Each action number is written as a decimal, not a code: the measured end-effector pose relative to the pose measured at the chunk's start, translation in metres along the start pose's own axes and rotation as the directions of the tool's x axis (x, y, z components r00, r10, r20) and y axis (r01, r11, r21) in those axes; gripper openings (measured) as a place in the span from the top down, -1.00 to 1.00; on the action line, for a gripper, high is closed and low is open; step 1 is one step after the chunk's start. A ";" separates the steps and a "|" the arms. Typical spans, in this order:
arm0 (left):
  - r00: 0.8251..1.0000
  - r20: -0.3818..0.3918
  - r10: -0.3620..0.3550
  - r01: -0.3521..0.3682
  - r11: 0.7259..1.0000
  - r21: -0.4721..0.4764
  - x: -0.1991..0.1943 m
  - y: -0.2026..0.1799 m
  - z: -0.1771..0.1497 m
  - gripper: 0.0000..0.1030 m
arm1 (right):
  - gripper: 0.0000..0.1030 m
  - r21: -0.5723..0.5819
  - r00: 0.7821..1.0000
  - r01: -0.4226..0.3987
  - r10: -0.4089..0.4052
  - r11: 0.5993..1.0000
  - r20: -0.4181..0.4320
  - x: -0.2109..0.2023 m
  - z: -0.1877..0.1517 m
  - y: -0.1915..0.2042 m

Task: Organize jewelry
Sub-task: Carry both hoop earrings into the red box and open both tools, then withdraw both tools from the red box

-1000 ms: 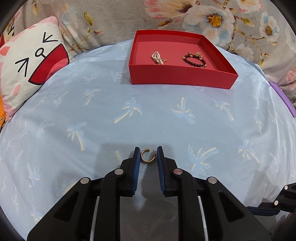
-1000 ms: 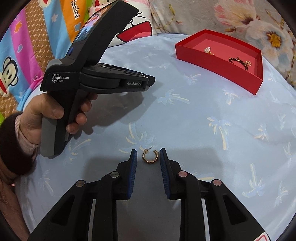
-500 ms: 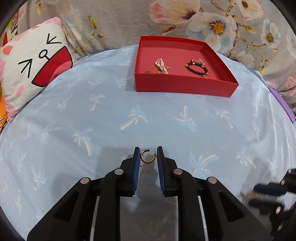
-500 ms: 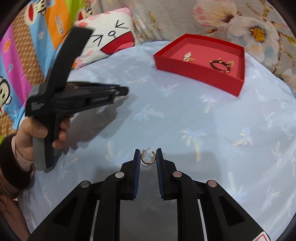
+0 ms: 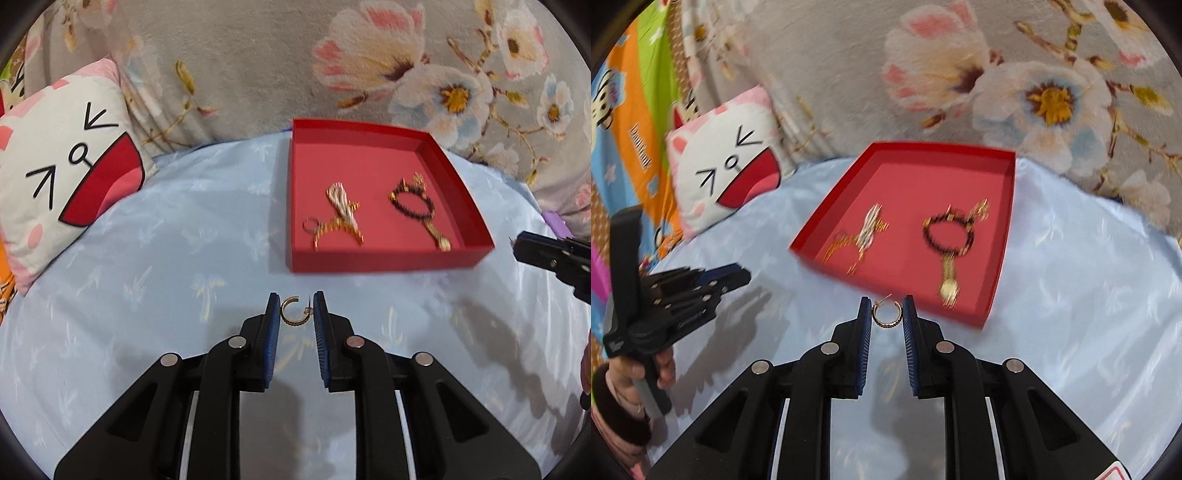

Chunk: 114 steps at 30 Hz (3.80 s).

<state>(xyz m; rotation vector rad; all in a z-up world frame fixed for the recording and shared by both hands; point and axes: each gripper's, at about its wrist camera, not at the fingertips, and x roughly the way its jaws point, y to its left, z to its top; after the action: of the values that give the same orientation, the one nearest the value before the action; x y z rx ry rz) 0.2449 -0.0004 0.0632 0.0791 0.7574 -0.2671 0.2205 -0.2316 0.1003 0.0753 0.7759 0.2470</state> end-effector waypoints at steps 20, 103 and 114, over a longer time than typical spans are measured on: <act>0.998 0.008 -0.067 0.067 0.998 -0.009 0.121 -0.033 0.146 0.66 | 0.70 0.077 0.994 0.104 -0.101 0.992 -0.049 0.139 0.112 -0.047; 0.971 0.108 0.212 -0.211 0.977 -0.022 0.009 -0.071 -0.044 -0.39 | -0.39 0.101 0.968 0.232 -0.240 0.967 0.070 0.019 -0.079 0.009; 0.970 0.088 0.227 -0.226 0.974 -0.024 0.013 -0.071 -0.046 -0.56 | -0.52 0.067 0.954 0.277 -0.283 0.959 0.101 0.013 -0.080 0.018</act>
<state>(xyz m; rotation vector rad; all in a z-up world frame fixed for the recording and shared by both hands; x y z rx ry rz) 0.2040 -0.0642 0.0232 0.1388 0.6531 -0.0471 0.1701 -0.2129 0.0370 0.0265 0.6741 -0.0471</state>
